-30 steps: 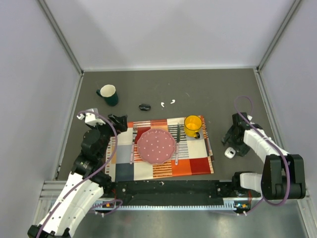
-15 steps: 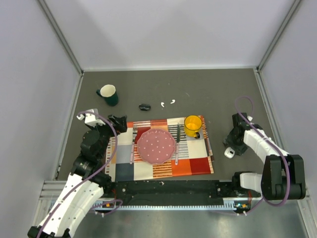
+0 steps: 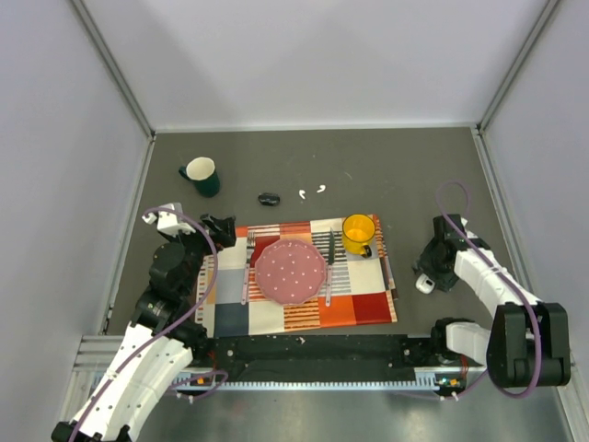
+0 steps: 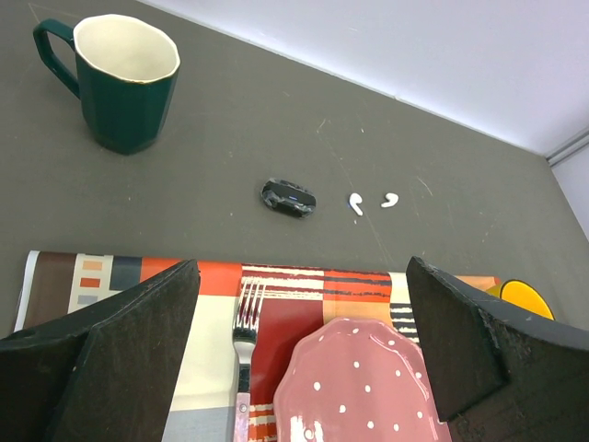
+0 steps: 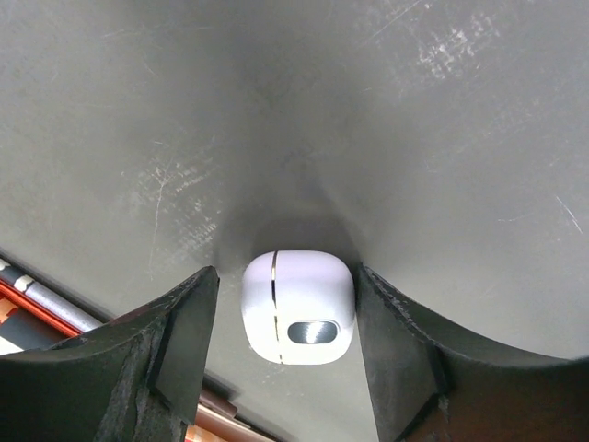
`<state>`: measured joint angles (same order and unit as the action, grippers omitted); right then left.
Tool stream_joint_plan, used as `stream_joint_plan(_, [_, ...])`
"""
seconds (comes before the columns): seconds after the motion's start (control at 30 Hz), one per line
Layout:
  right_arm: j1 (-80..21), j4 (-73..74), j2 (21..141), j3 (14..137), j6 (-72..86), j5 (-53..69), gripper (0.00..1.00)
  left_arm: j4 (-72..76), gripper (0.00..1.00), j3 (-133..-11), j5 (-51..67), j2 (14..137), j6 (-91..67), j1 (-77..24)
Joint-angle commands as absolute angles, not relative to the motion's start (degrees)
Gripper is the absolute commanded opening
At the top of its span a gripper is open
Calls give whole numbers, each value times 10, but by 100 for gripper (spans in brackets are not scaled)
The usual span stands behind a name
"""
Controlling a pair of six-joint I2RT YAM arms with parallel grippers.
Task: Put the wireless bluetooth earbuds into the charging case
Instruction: Pick up the charging case at the center of the board.
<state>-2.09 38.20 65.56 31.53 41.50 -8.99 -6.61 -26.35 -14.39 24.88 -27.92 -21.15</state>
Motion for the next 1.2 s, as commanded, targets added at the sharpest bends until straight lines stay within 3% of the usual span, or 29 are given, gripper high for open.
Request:
stream_joint_plan(0.0, [-31, 386, 654, 309, 415, -67, 58, -55, 99, -274, -141, 243, -272, -210])
stream_joint_plan(0.13, [-31, 383, 659, 308, 417, -68, 52, -59, 99, -275, -145, 240, -270, -210])
stream_joint_plan(0.23, [-32, 375, 653, 308, 410, -58, 31, -62, 99, -277, -145, 240, -270, -210])
stream_joint_plan(0.27, [-31, 374, 649, 307, 411, -52, 11, -61, 99, -278, -142, 241, -270, -209])
stream_joint_plan(0.37, [-32, 360, 621, 305, 410, -15, 1, -55, 99, -283, -117, 243, -271, -209])
stream_joint_plan(0.67, [-32, 358, 502, 317, 439, 53, 0, -5, 99, -280, 0, 236, -272, -210])
stream_joint_plan(0.93, [-31, 367, 407, 372, 518, 119, 0, 78, 99, -282, 178, 252, -275, -211])
stream_joint_plan(1.17, [-32, 367, 383, 472, 566, 155, 0, 132, 99, -274, 185, 253, -277, -228])
